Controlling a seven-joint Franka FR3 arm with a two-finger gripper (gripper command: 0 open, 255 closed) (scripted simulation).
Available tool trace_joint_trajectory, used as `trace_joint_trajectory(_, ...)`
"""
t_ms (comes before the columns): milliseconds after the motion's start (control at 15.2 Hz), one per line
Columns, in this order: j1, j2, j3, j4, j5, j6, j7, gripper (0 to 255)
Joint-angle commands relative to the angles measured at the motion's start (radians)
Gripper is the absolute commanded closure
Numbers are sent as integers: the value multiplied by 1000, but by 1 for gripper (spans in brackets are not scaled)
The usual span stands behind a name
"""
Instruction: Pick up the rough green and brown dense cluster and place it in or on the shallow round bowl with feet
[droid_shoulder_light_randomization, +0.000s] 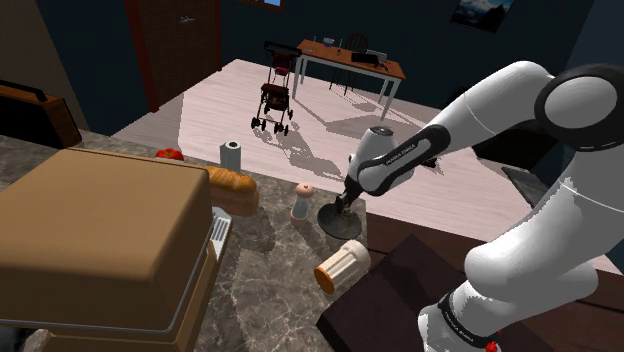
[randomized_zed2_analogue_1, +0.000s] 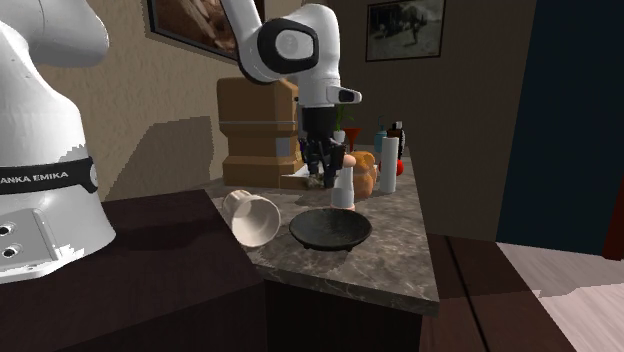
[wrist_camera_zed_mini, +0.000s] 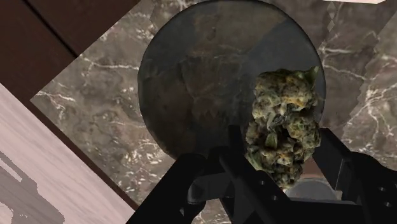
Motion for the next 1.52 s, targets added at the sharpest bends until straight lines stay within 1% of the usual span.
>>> trace_joint_trajectory(0, -48, -1, -15, 11, 19, -11, -83, 255)
trace_joint_trajectory(396, -7, 95, -76, 20, -90, 66, -6, 255)
trace_joint_trajectory(924, 79, 222, -187, 49, -209, 162, 82, 255)
trace_joint_trajectory(1452, 79, 221, -188, 49, -208, 162, 81, 255)
